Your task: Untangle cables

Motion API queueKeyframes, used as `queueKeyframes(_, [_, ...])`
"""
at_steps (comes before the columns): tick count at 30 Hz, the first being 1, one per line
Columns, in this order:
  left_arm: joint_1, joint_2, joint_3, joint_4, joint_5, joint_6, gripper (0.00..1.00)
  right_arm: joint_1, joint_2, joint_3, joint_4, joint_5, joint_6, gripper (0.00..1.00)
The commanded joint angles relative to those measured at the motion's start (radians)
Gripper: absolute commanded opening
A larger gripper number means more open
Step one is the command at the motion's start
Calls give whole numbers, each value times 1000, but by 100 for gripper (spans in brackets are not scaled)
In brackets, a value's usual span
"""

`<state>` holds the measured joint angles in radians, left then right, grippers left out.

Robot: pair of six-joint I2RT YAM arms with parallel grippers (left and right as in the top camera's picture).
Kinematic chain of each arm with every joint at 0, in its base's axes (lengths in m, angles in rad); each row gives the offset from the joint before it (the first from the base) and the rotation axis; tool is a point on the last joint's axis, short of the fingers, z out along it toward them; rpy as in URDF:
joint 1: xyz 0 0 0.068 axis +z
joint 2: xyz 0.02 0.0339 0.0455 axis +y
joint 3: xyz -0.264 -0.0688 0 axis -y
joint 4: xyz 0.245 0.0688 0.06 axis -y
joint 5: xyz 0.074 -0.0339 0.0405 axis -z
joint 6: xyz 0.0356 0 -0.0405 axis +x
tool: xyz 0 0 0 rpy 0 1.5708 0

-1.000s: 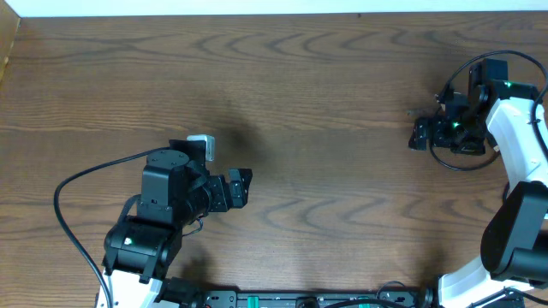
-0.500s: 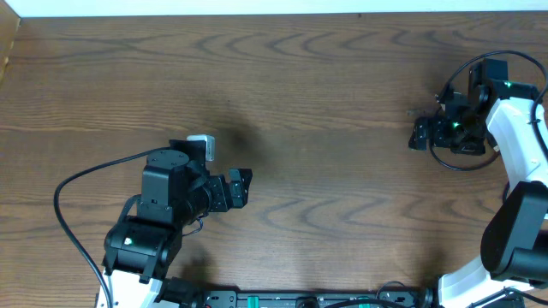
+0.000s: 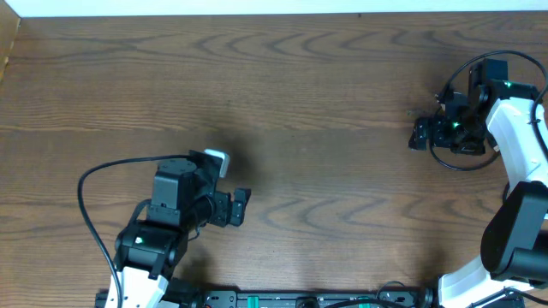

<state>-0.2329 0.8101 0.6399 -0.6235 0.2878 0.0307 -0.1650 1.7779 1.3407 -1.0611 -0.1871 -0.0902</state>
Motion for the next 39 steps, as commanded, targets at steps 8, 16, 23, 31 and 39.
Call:
queueKeyframes(8, [-4, -169, -178, 268, 55, 86, 98, 9, 1, 9, -2, -10, 7, 99])
queueKeyframes(16, [-4, -317, -380, 568, 60, 108, 98, 9, 1, 9, -2, -10, 7, 99])
queueKeyframes(23, [-3, -407, -564, 903, 59, 160, 98, 9, 1, 9, -2, -10, 7, 99])
queueKeyframes(31, [-1, -491, -636, 1131, -32, 176, 98, 9, 1, 9, -2, -10, 7, 99])
queueKeyframes(39, [21, -509, -636, 1155, -151, 179, 98, 9, 1, 9, -2, -10, 7, 99])
